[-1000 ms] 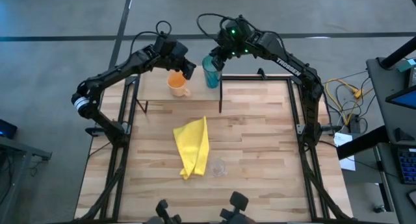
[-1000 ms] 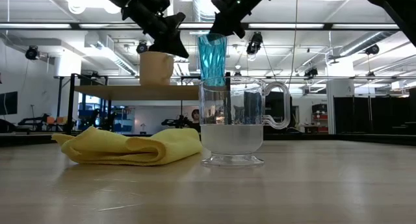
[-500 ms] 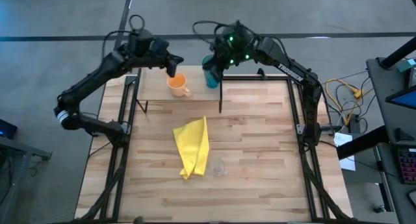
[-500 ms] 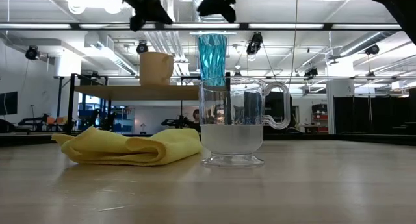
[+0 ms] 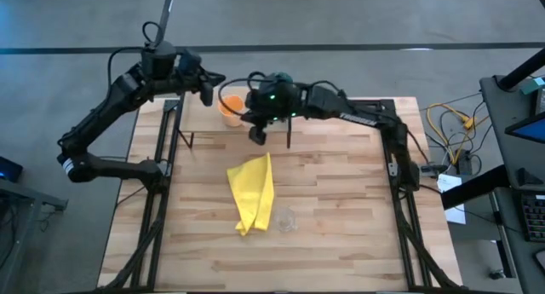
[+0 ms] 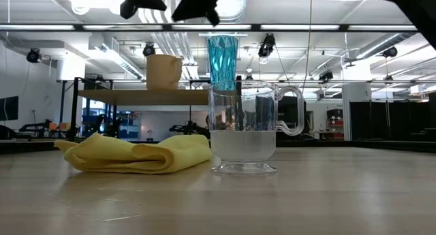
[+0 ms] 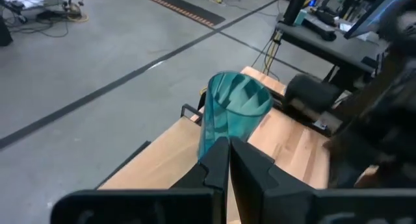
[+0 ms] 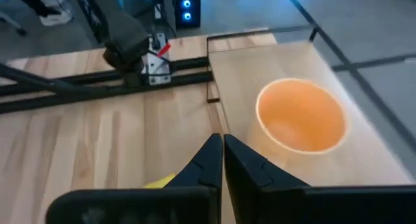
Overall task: Stack small to large cups/mugs on shelf
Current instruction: Adjust the orange mug on the shelf
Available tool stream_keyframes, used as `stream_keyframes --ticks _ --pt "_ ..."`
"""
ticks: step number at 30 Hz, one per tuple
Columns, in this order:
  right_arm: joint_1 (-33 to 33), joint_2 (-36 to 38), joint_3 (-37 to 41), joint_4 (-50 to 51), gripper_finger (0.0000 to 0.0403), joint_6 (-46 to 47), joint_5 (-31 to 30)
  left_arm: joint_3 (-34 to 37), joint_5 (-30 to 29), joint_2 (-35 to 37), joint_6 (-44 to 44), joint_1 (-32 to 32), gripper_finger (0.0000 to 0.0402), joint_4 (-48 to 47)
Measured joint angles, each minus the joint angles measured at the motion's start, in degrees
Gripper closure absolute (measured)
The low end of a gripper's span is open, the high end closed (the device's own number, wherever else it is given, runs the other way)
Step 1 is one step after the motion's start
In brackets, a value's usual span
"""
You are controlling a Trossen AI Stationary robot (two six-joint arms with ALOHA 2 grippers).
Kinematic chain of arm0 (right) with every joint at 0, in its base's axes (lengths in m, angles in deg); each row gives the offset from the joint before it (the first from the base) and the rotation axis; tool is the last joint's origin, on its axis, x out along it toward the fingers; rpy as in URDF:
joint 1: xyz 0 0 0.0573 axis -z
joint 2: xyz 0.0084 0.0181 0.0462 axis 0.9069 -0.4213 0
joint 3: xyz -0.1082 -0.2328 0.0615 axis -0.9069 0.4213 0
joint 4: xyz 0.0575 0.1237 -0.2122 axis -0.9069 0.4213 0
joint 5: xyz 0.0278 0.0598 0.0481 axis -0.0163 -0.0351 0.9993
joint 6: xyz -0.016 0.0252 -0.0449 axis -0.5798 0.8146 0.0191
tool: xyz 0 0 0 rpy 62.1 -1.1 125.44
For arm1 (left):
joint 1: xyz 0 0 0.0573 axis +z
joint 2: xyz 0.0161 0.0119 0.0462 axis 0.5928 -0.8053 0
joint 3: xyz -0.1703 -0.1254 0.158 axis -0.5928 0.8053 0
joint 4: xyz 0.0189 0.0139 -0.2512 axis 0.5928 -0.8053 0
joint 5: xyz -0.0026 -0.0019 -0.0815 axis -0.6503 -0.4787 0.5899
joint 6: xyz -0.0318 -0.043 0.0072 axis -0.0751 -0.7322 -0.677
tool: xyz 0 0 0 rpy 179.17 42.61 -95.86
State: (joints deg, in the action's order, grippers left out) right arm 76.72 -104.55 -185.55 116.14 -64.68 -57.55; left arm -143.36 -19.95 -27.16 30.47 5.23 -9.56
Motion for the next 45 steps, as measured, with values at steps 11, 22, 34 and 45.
stream_keyframes --ticks 11,22,34,45 --pt "-0.13 -7.43 0.11 -3.18 0.0395 3.47 -1.62 1.14 0.02 -0.09 0.02 0.0 0.0402 -1.24" --pt "0.02 -10.35 0.06 -9.07 0.0395 3.65 -3.09 1.27 0.02 -0.09 0.61 0.04 0.0402 -1.18" --pt "0.0 -11.62 0.11 -12.63 0.0395 2.67 -10.88 1.26 0.02 -0.28 1.81 0.04 0.0402 -0.86" --pt "0.17 -11.62 0.11 -13.33 0.0395 1.74 -16.39 1.4 0.0 -0.46 1.86 0.04 0.0402 -0.82"
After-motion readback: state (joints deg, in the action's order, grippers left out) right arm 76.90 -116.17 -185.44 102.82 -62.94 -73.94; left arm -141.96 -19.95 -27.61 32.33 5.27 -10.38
